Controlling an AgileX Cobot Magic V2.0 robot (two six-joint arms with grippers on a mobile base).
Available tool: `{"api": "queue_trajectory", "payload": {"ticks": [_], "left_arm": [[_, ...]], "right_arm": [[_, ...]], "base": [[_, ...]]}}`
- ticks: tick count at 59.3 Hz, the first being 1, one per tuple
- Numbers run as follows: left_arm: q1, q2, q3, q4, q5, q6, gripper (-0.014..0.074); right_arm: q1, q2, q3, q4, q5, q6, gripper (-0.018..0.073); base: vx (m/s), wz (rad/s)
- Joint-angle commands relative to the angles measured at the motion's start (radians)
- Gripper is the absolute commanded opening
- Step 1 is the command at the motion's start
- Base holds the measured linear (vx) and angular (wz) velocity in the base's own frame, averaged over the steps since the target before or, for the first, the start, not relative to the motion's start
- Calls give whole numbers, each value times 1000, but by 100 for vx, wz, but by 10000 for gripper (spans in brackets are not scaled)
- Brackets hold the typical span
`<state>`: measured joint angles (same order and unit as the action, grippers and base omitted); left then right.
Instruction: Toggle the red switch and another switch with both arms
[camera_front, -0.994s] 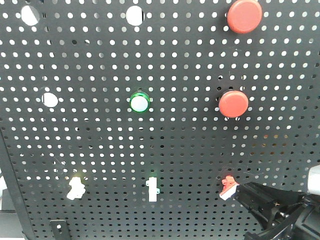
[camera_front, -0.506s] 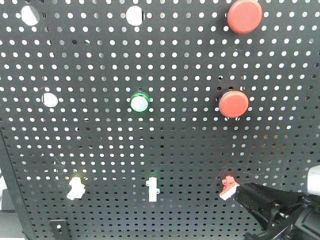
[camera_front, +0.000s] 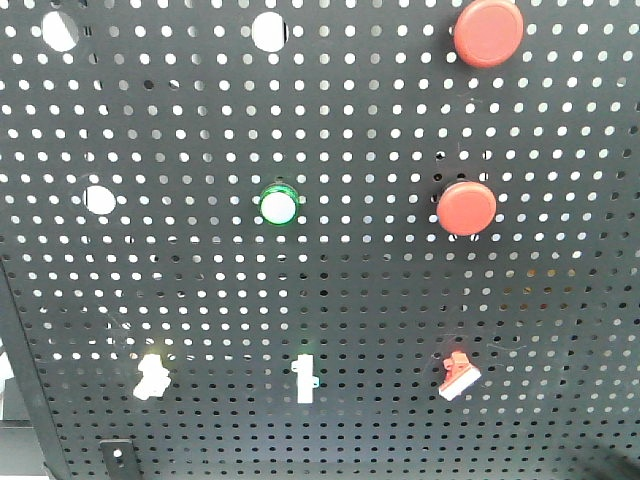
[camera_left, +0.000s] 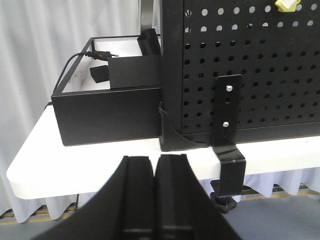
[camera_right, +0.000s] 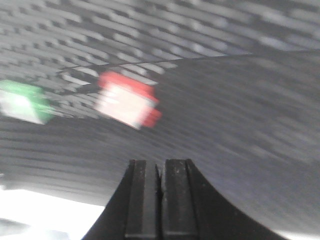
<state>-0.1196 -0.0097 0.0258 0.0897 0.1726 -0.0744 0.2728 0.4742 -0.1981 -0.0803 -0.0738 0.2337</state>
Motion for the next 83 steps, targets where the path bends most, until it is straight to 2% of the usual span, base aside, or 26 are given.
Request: {"api": "queue_trajectory", "payload": {"ticks": [1, 9, 12, 18, 25, 33, 45, 52, 83], "left_arm": [[-1, -9, 19, -6, -80, -8, 2], [-1, -9, 19, -6, -80, -8, 2], [-1, -9, 19, -6, -80, -8, 2], [-1, -9, 19, -6, -80, -8, 2], [-1, -9, 19, -6, -77, -8, 2], [-1, -9, 19, -6, -73, -8, 2], [-1, -9, 19, -6, -73, -8, 2], [-1, -9, 19, -6, -73, -8, 2], [-1, -9, 19, -6, -73, -8, 2]], "right_arm": [[-93, -116, 84, -10, -72, -18, -6], [-180, -313, 241, -10, -33, -18, -6], [-197, -381, 231, -12, 130, -18, -6], [-237, -502, 235, -30, 289, -31, -6], [-256, -486, 235, -32, 351, -35, -6], [-254, -495, 235, -37, 312, -44, -6], [-254, -498, 235, -36, 135, -157, -6], [-254, -498, 235, -36, 148, -192, -6], [-254, -497, 235, -32, 177, -190, -6]], "base": [[0, 0], [0, 0], [0, 0], [0, 0], [0, 0], [0, 0], [0, 0], [0, 0], [0, 0]]}}
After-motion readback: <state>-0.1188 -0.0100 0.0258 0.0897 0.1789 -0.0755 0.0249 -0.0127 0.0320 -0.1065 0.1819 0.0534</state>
